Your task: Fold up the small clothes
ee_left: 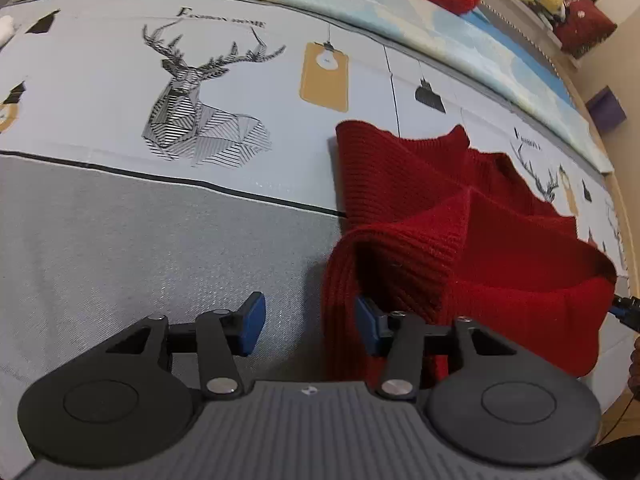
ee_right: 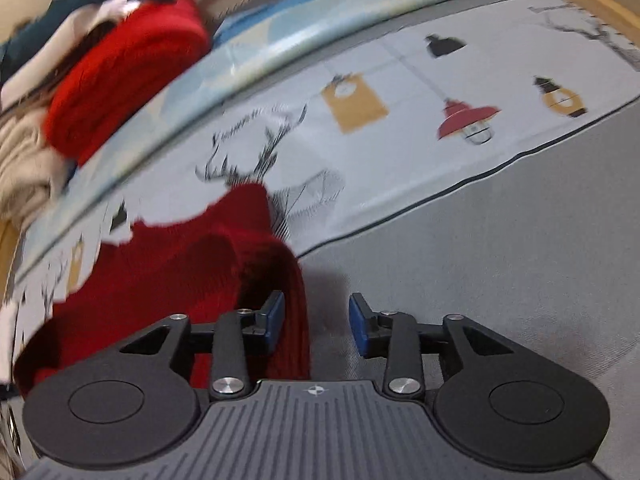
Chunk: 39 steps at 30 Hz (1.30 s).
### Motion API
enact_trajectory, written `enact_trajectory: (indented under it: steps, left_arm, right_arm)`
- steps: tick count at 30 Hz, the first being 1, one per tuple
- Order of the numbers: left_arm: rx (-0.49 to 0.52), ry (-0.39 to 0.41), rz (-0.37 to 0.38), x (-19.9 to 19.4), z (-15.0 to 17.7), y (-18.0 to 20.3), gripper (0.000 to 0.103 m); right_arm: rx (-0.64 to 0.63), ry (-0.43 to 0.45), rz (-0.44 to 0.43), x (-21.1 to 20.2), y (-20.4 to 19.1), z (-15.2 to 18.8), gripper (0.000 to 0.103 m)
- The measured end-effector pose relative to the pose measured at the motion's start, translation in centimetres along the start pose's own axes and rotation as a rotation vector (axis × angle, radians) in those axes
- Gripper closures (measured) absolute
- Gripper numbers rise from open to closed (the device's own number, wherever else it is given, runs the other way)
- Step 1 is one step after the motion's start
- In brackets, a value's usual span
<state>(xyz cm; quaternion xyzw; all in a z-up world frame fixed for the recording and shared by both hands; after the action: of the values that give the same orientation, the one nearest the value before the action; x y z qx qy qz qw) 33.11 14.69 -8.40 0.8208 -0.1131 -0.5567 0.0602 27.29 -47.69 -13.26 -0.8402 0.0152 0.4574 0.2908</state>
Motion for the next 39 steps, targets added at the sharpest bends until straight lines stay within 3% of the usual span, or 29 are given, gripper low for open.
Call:
enact_trajectory:
  steps: [2, 6, 12, 19, 20, 21, 22, 24, 26, 29, 31, 33, 39]
  left_arm:
    - [0.035, -0.003, 0.000, 0.7, 0.0, 0.7, 0.039]
    - [0.096, 0.034, -0.007, 1.8, -1.2, 2.7, 0.039]
    - [0.062, 0.125, 0.013, 2.1, -3.6, 4.1, 0.038]
    - [0.036, 0.140, 0.024, 3.6, -5.2, 4.4, 0.040]
    - [0.039, 0.137, 0.033, 3.8, -5.3, 4.4, 0.046]
    - [0.049, 0.136, 0.049, 3.9, -5.3, 4.6, 0.076]
    - [0.067, 0.130, 0.055, 4.0, -5.4, 4.8, 0.091]
    - [0.115, 0.152, 0.045, 3.3, -5.7, 5.1, 0.091]
    - [0.151, 0.210, 0.024, 1.8, -6.5, 5.2, 0.092]
    - [0.111, 0.317, 0.042, -0.6, -8.1, 4.6, 0.092]
    - [0.086, 0.369, 0.014, -1.2, -8.9, 4.0, 0.092]
    - [0.055, 0.376, -0.008, -0.7, -9.4, 3.6, 0.092]
    - [0.023, 0.350, -0.053, 1.7, -10.1, 2.9, 0.092]
  right_arm:
    - [-0.038, -0.044, -0.002, 1.2, -0.5, 0.6, 0.061]
    - [-0.106, -0.086, 0.004, 3.2, -1.5, 1.0, 0.058]
    - [-0.042, -0.032, -0.032, 3.9, -2.2, -0.9, 0.057]
    - [0.004, -0.008, -0.034, 5.2, -2.4, -2.0, 0.057]
    - [-0.001, -0.010, -0.035, 5.4, -2.6, -2.0, 0.057]
    - [-0.008, -0.008, -0.034, 5.5, -2.7, -2.0, 0.057]
    - [-0.019, 0.001, -0.025, 5.5, -2.8, -2.2, 0.067]
    - [-0.014, 0.005, -0.040, 5.4, -3.1, -2.4, 0.091]
    - [-0.016, 0.043, -0.048, 4.7, -3.5, -3.1, 0.092]
    - [0.037, 0.169, -0.147, 1.8, -4.7, -5.6, 0.094]
    - [0.045, 0.245, -0.164, 0.5, -5.2, -6.7, 0.094]
    - [0.045, 0.305, -0.153, 0.1, -5.6, -7.5, 0.094]
    - [0.015, 0.322, -0.062, 2.3, -6.3, -8.1, 0.094]
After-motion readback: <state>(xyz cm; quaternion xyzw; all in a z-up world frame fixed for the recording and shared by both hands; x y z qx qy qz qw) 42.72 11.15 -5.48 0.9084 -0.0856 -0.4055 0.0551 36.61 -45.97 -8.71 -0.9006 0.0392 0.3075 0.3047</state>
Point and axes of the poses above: each gripper's, at about its wrist camera, not at the fingertips, and x roughly the way its jaws point, y to its right, z to its underside, the point moved 9 cm from there along x, roughly the way its jaws point, and after that the axes turned 4 degrees about x, right-handed, at the moved point
